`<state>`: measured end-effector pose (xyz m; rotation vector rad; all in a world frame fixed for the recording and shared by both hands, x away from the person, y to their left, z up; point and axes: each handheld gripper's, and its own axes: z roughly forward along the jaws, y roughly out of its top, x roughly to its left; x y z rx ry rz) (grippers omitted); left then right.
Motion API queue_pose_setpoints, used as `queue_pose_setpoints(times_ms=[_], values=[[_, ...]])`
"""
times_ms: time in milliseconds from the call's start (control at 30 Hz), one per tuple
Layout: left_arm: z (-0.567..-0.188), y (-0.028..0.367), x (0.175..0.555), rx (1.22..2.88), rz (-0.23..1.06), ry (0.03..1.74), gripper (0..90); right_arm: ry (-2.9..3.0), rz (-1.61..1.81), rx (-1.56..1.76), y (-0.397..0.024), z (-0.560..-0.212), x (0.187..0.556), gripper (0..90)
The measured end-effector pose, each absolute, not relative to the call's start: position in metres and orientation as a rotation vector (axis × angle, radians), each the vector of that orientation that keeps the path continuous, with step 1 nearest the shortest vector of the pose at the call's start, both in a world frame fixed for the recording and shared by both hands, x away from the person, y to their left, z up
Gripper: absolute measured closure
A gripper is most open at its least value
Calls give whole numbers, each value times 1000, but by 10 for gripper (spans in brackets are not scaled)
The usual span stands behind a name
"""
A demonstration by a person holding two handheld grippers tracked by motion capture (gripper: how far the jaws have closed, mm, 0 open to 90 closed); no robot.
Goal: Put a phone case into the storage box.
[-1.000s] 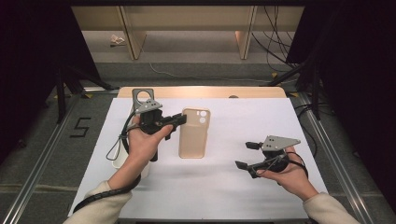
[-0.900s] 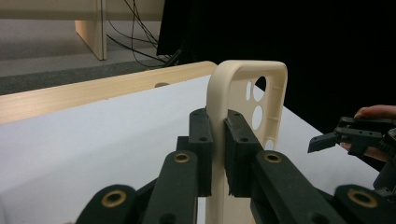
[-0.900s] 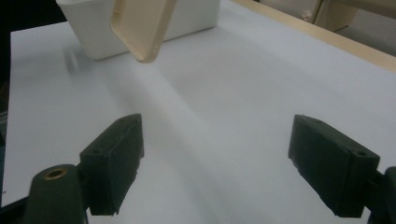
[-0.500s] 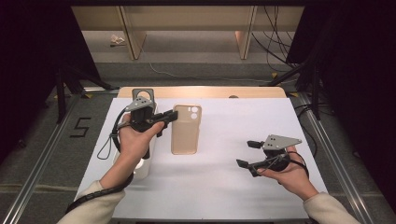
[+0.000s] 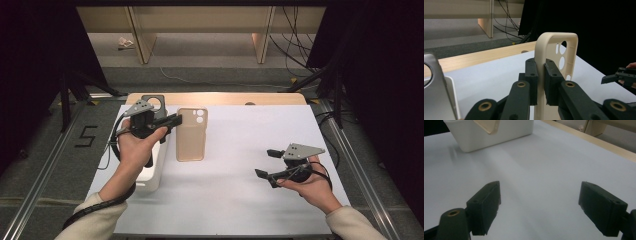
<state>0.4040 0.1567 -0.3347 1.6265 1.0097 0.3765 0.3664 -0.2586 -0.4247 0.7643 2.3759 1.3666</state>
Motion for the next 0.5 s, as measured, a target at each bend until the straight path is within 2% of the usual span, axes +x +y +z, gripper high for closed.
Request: queue_pose_setpoints(times_ms=[500], values=[[-331,175,406,1624,426,1019,824,2367,1363,776,-259,-425,367,191]])
